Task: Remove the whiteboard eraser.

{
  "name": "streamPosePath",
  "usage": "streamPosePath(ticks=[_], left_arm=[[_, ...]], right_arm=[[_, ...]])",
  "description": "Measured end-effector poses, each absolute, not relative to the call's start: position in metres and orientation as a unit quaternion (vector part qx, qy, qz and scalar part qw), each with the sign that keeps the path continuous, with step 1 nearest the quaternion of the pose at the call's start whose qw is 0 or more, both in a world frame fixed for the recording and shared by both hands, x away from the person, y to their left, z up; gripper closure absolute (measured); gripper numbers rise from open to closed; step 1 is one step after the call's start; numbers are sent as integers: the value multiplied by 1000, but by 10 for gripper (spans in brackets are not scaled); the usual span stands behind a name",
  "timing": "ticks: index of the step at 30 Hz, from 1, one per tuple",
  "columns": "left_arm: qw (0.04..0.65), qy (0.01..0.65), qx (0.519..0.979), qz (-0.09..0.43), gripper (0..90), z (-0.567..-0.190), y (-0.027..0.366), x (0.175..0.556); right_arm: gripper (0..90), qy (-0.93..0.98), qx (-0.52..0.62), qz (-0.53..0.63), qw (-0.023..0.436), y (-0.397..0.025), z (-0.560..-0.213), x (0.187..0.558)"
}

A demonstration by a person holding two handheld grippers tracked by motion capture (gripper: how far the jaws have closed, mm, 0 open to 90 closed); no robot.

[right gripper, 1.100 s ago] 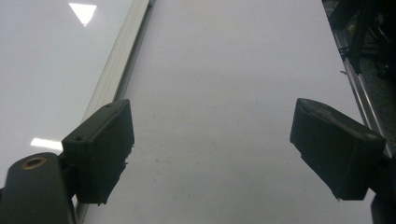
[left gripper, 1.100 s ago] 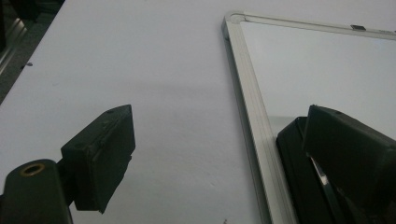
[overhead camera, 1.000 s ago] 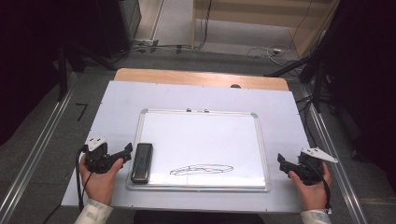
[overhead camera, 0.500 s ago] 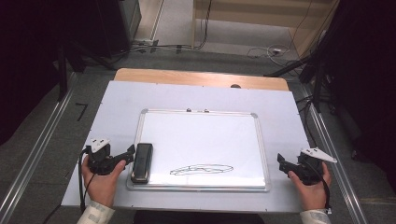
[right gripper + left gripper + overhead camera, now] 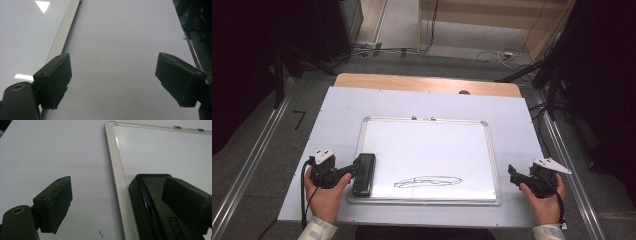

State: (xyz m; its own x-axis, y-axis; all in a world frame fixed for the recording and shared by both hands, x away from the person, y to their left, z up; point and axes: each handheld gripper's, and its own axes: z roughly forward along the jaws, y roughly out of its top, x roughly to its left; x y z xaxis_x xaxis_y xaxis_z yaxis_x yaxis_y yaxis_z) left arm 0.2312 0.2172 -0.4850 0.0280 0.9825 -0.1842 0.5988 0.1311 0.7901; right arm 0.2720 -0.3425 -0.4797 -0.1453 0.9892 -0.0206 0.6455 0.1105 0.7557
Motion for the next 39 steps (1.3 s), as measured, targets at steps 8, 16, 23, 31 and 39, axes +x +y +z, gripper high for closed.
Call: streamPosePath(ticks=[8,16,23,31,39], left_arm=[[378,646,615,249,109,-485,208,232],[374,638,626,248,128,-485,197,234],[367,633,634,248,156,-485,187,236],[358,628,648,241,178,-488,173,239],[352,630,649,242,197,-489,167,240]], right_arm=[[125,690,593,308,279,-343,-480,272],[125,690,593,308,279,-342,-480,272],[125,688,593,309,281,-343,-479,272],[126,689,592,309,282,-343,-479,272],[126,688,593,310,281,-343,-478,271]])
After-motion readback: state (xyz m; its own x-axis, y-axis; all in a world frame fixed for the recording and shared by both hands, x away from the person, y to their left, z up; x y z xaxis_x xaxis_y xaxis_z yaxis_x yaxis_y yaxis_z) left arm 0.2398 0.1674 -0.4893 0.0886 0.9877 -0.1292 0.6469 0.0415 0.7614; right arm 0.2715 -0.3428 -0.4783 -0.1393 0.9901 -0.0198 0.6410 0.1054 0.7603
